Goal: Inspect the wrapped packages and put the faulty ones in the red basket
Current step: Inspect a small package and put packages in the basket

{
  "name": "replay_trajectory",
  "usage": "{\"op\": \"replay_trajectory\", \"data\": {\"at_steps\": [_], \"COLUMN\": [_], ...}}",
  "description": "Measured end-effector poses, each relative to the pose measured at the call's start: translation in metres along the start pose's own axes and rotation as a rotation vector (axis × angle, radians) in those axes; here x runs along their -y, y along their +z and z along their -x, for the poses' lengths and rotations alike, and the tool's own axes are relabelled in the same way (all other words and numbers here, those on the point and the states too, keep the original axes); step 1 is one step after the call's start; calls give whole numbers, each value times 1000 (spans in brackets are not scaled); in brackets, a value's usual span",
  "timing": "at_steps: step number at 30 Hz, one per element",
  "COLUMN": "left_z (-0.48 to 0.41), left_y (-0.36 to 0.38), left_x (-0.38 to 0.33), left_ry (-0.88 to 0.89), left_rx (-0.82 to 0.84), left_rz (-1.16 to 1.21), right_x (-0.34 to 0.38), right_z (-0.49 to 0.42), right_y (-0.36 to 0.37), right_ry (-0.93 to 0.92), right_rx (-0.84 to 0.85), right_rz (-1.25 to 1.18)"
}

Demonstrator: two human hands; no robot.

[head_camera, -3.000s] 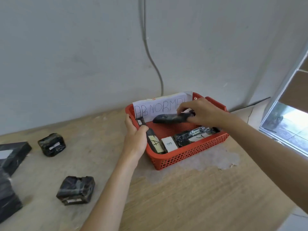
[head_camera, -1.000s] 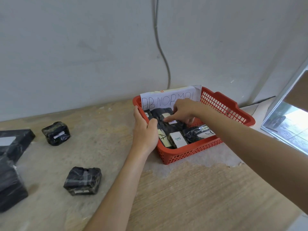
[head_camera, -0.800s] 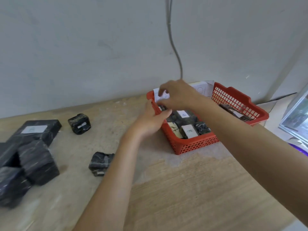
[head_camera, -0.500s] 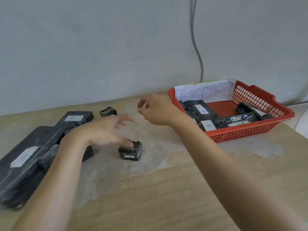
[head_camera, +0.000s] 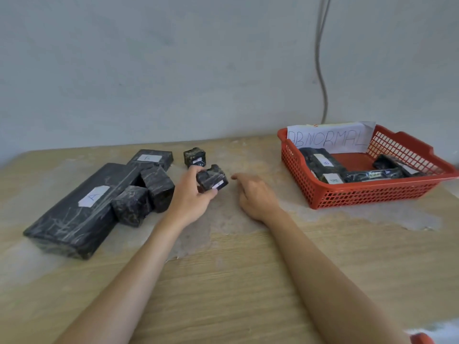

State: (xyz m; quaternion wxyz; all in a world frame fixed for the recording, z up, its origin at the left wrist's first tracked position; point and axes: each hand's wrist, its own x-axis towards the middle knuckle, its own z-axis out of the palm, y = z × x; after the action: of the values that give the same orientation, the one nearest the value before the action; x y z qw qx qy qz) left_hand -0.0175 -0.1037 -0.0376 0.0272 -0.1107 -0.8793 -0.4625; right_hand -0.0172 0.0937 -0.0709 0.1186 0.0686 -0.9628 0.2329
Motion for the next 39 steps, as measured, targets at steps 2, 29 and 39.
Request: {"op": "replay_trajectory", "data": {"at_steps": [2, 29, 39], "left_z": [-1, 5, 6], "left_y": [5, 13, 9], "left_x": [0, 14, 17], "left_ry": [20, 71, 66], "left_rx": [-33, -95, 32], "left_rz": [74, 446, 548], "right_x": [5, 23, 21], "right_z": [7, 10, 8], "right_y": [-8, -3, -1], "right_ry": [6, 43, 89], "right_rx": [-14, 29, -1], "right_rz": [-202, -1038, -1067]}}
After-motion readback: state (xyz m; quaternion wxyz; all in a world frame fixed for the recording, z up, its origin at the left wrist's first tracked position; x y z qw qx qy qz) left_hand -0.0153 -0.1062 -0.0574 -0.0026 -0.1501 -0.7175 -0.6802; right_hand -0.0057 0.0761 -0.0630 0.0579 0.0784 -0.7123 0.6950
